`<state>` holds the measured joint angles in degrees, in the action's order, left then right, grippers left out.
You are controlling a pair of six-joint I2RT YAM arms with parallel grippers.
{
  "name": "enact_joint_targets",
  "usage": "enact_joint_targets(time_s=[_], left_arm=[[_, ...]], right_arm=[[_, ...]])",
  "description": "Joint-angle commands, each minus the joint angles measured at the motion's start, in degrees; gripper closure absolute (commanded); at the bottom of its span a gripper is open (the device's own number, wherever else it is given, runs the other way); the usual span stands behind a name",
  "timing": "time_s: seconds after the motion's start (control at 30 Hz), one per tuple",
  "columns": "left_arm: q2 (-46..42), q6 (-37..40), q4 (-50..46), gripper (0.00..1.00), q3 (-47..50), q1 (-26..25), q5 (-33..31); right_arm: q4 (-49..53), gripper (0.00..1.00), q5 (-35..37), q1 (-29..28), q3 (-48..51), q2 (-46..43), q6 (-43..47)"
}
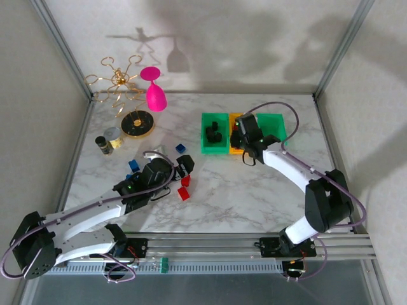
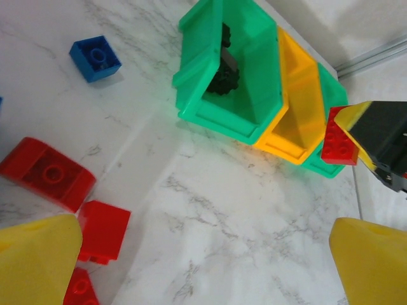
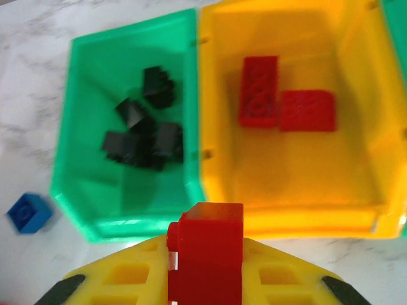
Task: Sort the legos into containers by color
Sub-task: Place the lego in the container.
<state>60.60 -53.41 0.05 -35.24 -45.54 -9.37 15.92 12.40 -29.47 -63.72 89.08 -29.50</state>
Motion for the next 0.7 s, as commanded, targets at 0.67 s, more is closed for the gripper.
enact_joint_targets(time_s=[0.67], left_arm=[[7.61, 4.45, 4.21, 0.00, -7.91, 0.59, -0.39]], right_arm=[[2.42, 0.61, 0.85, 9.28, -25.45, 24.43, 11.29]])
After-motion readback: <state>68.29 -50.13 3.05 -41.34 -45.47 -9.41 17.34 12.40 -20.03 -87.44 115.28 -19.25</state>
